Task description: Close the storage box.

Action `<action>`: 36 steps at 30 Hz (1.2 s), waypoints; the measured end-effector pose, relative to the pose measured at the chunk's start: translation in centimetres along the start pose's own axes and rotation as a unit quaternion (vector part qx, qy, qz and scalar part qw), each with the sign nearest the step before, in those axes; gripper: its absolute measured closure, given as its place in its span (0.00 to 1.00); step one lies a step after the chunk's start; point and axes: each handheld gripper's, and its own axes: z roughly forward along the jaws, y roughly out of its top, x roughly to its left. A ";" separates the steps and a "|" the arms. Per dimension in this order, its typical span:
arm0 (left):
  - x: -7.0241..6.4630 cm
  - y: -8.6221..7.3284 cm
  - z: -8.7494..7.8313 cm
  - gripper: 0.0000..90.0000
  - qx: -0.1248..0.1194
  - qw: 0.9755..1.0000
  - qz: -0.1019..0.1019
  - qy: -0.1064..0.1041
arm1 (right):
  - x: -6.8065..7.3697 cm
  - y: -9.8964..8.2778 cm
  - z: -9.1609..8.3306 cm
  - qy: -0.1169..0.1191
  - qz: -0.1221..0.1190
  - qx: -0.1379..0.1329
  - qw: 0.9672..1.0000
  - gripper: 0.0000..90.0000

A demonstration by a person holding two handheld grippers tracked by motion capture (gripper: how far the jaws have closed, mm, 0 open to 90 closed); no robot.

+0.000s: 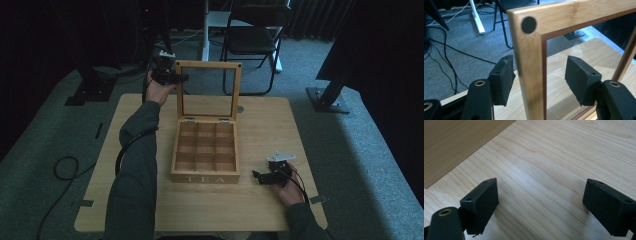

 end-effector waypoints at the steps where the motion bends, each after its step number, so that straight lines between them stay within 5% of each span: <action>1: -0.1 0.0 0.0 0.46 0.001 1.000 0.001 -0.001 | 0.0 0.0 0.0 0.000 0.000 0.000 1.000 0.14; 14: -0.7 -0.1 -1.3 0.47 0.006 1.000 0.003 -0.009 | 0.0 -0.1 -0.1 0.000 -0.002 0.000 1.000 0.14; 19: -1.2 -0.8 -2.5 0.49 -0.006 1.000 0.005 -0.013 | 0.0 0.0 0.0 0.000 -0.002 0.000 1.000 0.14; 27: -3.2 -2.2 -4.9 0.53 -0.015 1.000 0.018 0.007 | 0.0 0.0 0.0 0.001 -0.002 0.001 1.000 0.14; 31: -3.8 -3.0 -5.7 0.53 -0.024 1.000 0.003 0.003 | 0.0 0.0 0.0 0.001 -0.003 0.000 1.000 0.14; 36: -4.1 -3.6 -6.7 0.52 -0.021 1.000 0.007 -0.008 | 0.0 0.0 0.0 0.001 -0.003 0.000 1.000 0.14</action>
